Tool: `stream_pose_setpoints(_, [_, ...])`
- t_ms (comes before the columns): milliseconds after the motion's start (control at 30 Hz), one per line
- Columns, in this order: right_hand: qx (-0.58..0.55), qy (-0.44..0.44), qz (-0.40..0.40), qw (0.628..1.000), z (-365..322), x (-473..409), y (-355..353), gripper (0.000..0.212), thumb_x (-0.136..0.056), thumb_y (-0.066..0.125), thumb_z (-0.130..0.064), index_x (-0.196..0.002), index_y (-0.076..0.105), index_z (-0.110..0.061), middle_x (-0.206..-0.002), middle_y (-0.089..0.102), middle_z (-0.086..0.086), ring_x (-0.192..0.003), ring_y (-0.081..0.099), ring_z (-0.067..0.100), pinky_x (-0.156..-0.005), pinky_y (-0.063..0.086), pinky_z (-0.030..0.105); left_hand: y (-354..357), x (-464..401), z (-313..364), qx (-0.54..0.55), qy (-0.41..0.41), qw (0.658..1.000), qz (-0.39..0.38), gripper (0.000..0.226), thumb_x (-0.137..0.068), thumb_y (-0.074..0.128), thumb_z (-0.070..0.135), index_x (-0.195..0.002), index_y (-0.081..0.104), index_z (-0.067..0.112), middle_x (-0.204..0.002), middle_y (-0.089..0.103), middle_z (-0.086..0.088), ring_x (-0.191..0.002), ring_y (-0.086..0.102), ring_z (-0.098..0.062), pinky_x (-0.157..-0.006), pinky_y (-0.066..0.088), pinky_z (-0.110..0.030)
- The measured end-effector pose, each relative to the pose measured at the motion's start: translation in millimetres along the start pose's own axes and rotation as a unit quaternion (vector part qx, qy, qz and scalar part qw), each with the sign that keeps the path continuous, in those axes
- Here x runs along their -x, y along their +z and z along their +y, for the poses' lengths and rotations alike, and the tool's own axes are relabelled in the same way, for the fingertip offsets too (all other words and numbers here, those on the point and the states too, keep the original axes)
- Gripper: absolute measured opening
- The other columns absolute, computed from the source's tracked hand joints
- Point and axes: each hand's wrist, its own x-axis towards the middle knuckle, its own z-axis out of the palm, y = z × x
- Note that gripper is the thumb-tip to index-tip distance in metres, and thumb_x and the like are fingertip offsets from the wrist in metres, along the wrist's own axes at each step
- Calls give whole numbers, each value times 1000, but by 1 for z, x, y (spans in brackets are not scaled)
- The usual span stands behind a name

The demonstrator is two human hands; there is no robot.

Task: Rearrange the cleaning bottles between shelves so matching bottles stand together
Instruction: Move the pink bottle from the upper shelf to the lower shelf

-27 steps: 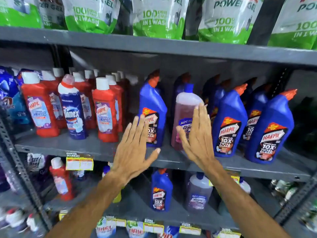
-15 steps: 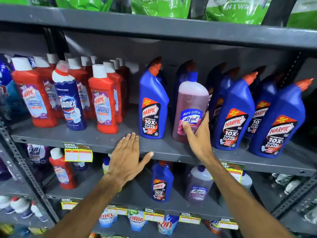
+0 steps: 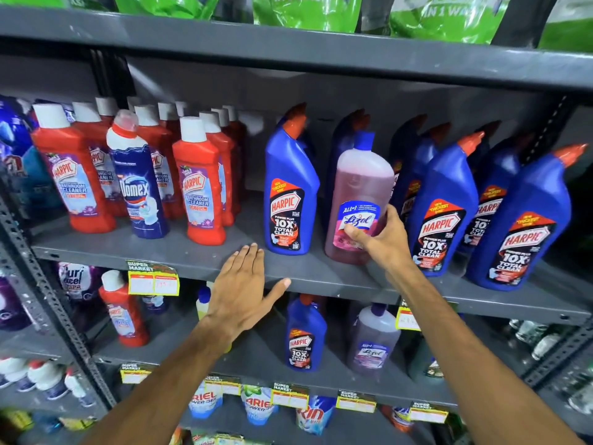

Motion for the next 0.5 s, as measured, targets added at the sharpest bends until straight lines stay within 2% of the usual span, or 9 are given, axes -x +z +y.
stream_pose_setpoints(133, [42,-12,54,998,-13,14,-5,82,-56,103,-33,-122,56,-17,-106,73,-3,-94,72,17,-90,62,44,0,-2,-2,3,5,1000,-16,106,-93,13,82,-160,25,1,-169,27,-19,-156,23,-31,-130,14,-44])
stream_pose_setpoints(233, [63,-20,68,995,-20,34,-13,81,-53,103,-36,-118,58,-17,-101,73,-2,-90,72,19,-85,62,44,0,-1,-3,5,13,1000,-18,107,-92,11,81,-160,24,0,-169,25,-22,-157,21,-33,-130,11,-45])
stream_pose_setpoints(400, [70,-31,69,995,-31,86,-34,78,-55,102,-40,-116,58,-17,-95,71,-8,-86,71,11,-78,60,36,10,35,3,23,60,995,74,94,-100,32,69,-161,20,-2,-171,14,-22,-160,11,-32,-130,12,-48])
stream_pose_setpoints(500, [78,-28,79,993,-32,114,-46,81,-53,101,-45,-118,58,-21,-100,72,-8,-94,70,17,-84,60,42,21,66,8,45,82,991,98,90,-102,42,60,-162,15,-1,-173,7,-20,-161,1,-29,-130,9,-46])
